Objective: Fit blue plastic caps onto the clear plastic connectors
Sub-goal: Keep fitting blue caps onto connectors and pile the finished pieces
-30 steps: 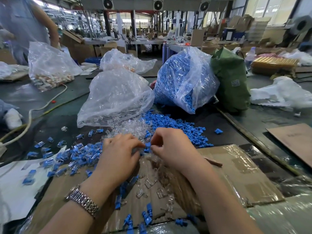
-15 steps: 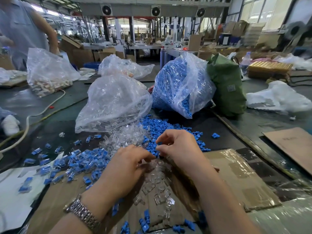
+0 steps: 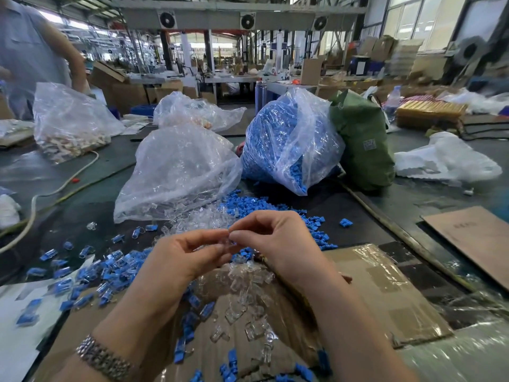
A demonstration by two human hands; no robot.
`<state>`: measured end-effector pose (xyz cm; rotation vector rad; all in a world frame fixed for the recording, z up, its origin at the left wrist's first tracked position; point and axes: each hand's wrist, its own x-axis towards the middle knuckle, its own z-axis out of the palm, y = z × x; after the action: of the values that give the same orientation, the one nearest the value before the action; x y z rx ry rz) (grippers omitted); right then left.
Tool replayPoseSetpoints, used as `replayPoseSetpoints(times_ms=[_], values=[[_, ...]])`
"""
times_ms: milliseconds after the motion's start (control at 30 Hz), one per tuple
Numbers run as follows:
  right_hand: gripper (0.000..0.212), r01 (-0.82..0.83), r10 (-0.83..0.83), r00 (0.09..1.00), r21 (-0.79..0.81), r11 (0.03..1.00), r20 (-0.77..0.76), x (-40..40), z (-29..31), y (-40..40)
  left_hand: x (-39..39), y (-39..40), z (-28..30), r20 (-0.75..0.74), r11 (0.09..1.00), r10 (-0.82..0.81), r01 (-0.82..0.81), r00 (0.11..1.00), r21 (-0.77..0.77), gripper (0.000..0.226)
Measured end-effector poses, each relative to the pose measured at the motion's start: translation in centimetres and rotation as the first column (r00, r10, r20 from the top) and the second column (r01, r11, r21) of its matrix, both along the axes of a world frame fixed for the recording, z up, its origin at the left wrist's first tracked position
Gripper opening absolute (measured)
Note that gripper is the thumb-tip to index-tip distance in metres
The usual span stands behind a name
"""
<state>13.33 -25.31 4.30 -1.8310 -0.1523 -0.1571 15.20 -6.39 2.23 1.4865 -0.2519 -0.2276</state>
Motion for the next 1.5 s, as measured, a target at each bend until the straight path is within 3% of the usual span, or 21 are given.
replayPoseSetpoints(times_ms=[200,367,533,800,967,1100,1233,1367,1433,1500], values=[[0.005,0.004,-0.004,1.0,0.017,1.0,0.01,0.0,-0.2,0.5,-0.4,-0.6,0.2,-0.027,0.992,0.048,-0.051,0.998,-0.116,0.024],[0.007,-0.001,0.0,1.0,0.056,0.998,0.014,0.1,-0.2,0.5,-0.8,-0.7,0.3,-0.009,0.987,0.118,-0.118,0.993,-0.106,0.022],[0.009,-0.053,0.052,0.998,0.031,0.998,0.043,-0.1,-0.1,0.1,-0.4,-0.3,0.3,-0.114,0.959,0.054,-0.083,0.992,-0.272,0.018],[0.009,-0.039,0.065,0.993,-0.241,0.97,0.102,-0.2,-0.3,0.7,-0.5,-0.1,0.5,-0.034,0.996,-0.013,0.01,0.999,-0.087,0.037],[0.005,-0.023,0.099,0.975,-0.355,0.934,0.197,-0.4,-0.1,0.7,-0.9,0.1,1.1,-0.017,0.996,-0.018,0.016,1.0,-0.092,0.041],[0.007,-0.01,0.11,0.963,-0.374,0.927,0.247,-0.5,0.0,0.8,-1.0,0.2,1.2,-0.016,0.995,-0.028,0.026,0.999,-0.099,0.037],[0.004,-0.006,0.102,0.967,-0.379,0.925,0.233,-0.6,0.0,0.8,-0.8,0.2,0.9,0.009,0.997,-0.017,0.017,1.0,-0.07,0.024],[0.005,-0.015,0.072,0.984,-0.324,0.946,0.164,-0.8,0.5,0.3,-0.7,0.3,1.0,-0.021,0.994,-0.027,0.025,0.999,-0.11,0.026],[0.015,0.068,-0.021,0.994,-0.445,0.893,0.109,-0.9,0.5,-0.6,-0.7,0.3,1.0,-0.054,0.986,-0.031,0.021,0.998,-0.168,0.027],[0.03,0.133,-0.182,0.983,-0.708,0.694,0.007,-1.2,0.3,-1.6,-0.6,0.2,1.0,-0.072,0.979,-0.018,0.002,0.997,-0.205,0.027]])
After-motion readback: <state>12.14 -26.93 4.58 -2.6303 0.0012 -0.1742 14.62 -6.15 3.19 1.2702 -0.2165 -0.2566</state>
